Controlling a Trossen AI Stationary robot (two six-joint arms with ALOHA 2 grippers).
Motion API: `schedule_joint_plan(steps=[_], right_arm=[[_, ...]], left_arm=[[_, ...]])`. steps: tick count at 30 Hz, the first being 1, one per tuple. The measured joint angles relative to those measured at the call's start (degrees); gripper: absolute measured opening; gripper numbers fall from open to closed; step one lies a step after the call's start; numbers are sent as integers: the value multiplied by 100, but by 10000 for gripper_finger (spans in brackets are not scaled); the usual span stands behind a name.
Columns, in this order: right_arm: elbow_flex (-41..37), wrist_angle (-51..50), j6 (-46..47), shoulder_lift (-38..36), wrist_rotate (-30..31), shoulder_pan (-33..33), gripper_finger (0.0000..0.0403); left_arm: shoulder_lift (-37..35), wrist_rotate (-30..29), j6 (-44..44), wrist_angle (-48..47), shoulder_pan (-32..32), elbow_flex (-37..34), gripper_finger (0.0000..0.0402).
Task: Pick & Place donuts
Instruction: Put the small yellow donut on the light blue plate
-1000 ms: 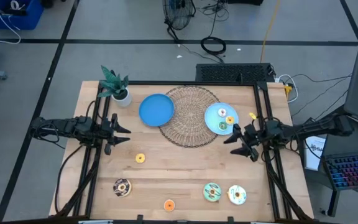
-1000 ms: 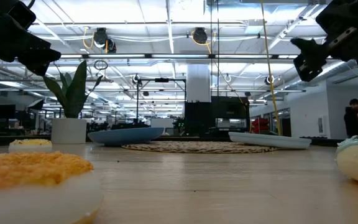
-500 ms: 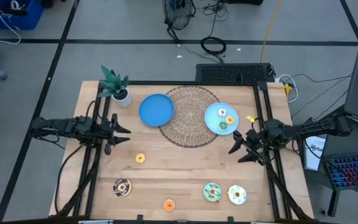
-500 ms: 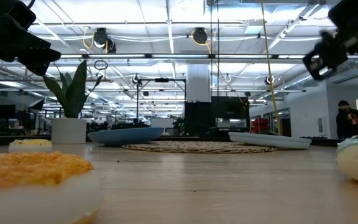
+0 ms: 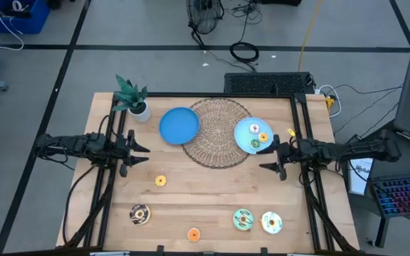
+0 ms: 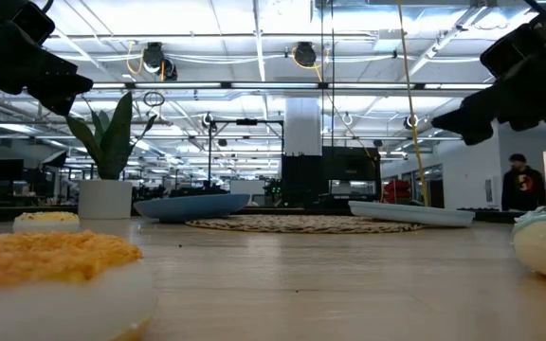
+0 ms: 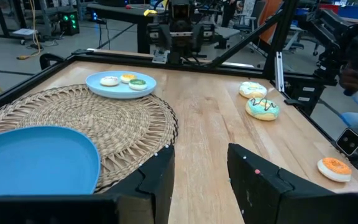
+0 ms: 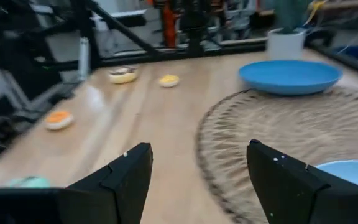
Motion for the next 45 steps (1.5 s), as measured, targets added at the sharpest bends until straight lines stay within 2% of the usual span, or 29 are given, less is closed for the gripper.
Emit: schedule_joint_plan(steps=[6, 8, 14, 23, 33, 39, 45], right_arm=[[-2, -229, -402, -601, 872, 2, 242], [-2, -282, -509, -804, 974, 2, 242], [-2, -353, -471, -1148, 789, 4, 242], [-4, -375, 30, -1138, 815, 2, 242], [-4, -364, 52, -1138, 815, 2, 242], [-4, -350, 52, -1138, 815, 2, 242], [-4, -347, 52, -1138, 815, 2, 242]], left_arm=[[0, 0, 0, 0, 0, 0, 150], [0, 0, 0, 0, 0, 0, 150], [0, 0, 0, 0, 0, 0, 150], [0, 0, 0, 0, 0, -1, 150], [0, -13, -126, 130, 0, -2, 150], [0, -107, 316, 418, 0, 0, 150], [0, -109, 308, 421, -1, 0, 150]])
